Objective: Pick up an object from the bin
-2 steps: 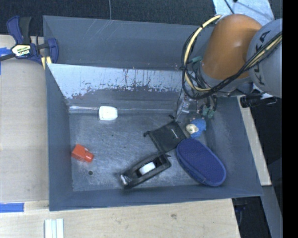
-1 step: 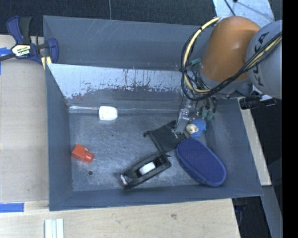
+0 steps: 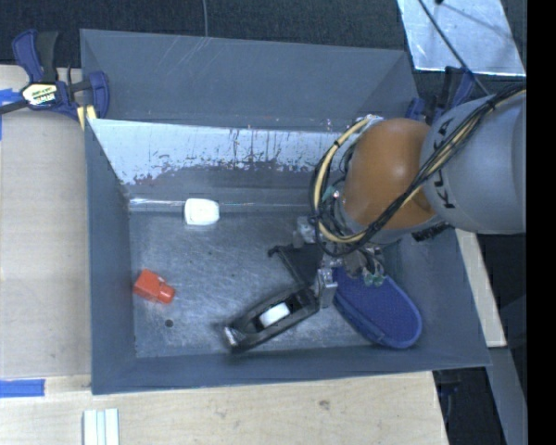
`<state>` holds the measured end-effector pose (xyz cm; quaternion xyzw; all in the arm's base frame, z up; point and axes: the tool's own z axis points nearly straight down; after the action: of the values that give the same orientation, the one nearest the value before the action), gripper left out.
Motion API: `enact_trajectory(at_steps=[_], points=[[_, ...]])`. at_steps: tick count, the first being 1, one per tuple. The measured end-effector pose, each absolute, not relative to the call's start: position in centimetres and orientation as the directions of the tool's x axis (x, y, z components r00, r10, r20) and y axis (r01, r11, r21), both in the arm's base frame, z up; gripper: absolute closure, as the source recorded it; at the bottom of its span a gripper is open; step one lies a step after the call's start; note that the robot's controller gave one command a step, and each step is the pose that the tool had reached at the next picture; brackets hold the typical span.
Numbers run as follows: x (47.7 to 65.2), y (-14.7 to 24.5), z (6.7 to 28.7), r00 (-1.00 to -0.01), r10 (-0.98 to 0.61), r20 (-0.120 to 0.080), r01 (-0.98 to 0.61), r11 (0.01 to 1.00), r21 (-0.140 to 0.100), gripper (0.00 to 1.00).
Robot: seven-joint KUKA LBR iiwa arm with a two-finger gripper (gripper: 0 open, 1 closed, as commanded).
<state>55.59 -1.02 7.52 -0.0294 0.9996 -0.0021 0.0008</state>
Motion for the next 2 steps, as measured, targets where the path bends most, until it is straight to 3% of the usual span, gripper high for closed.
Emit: enact_trajectory(at_steps=[1, 2], points=[[55.7, -0.8, 7.7, -0.998, -0.058, -0.005, -0.058, 0.998, -0.001, 1.0], [53.9, 0.2, 20.4, -0.994, -0.109, -0.011, -0.109, 0.994, -0.001, 1.0]])
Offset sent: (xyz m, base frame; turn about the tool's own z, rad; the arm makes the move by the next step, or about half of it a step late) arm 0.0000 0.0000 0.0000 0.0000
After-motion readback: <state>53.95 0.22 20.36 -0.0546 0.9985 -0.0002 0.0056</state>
